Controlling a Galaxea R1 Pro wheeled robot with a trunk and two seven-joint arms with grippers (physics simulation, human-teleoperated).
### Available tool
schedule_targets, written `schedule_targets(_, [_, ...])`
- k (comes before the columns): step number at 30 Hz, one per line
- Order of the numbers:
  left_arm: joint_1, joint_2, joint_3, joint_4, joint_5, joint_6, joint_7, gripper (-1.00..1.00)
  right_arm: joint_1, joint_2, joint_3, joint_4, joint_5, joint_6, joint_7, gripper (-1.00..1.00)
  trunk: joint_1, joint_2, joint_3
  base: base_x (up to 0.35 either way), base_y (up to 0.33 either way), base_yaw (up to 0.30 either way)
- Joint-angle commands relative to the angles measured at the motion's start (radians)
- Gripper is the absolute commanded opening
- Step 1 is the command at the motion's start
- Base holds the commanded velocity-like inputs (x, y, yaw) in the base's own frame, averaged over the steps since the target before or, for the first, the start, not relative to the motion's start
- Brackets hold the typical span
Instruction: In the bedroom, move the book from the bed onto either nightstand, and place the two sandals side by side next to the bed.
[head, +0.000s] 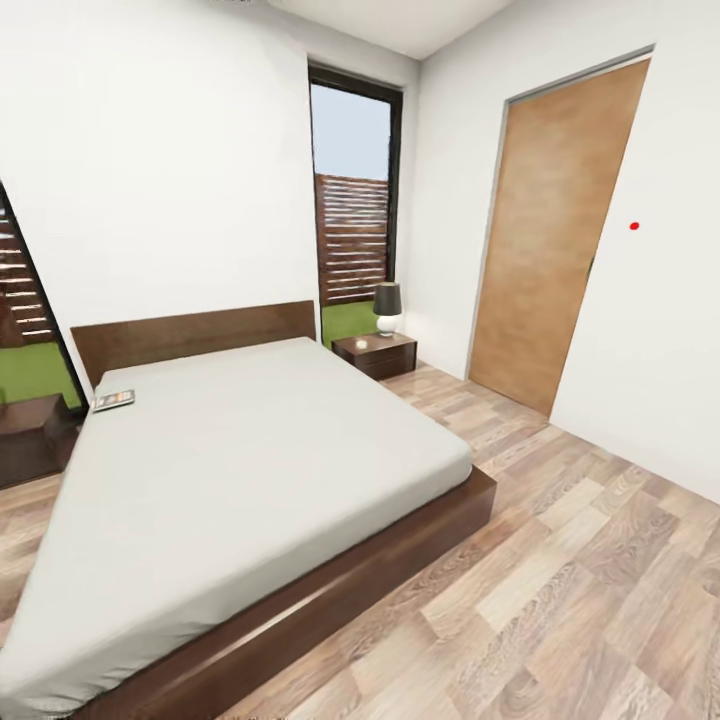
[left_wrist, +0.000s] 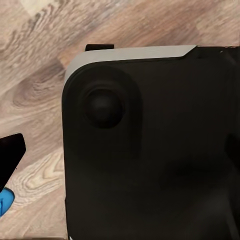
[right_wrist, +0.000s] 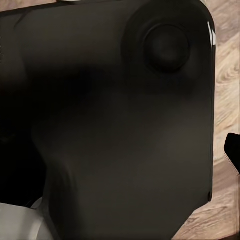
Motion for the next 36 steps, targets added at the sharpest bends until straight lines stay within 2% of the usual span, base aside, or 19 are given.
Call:
schedule_targets(1, [0.0,0.0,0.0,0.0,0.001,-0.002,0.0,1.0,0.0,0.0,-0.001,0.0,-0.01,0.001,0.004,1.0,0.0,0.0,-0.001,0.0,0.0,0.292])
schedule_targets(36, [0.0,0.0,-0.001,0.0,-0.001,-0.003,0.0,1.0,0.0,0.0,-0.001,0.001,-0.01,0.001,0.004,1.0,0.0,0.0,-0.001,0.0,0.0,0.292])
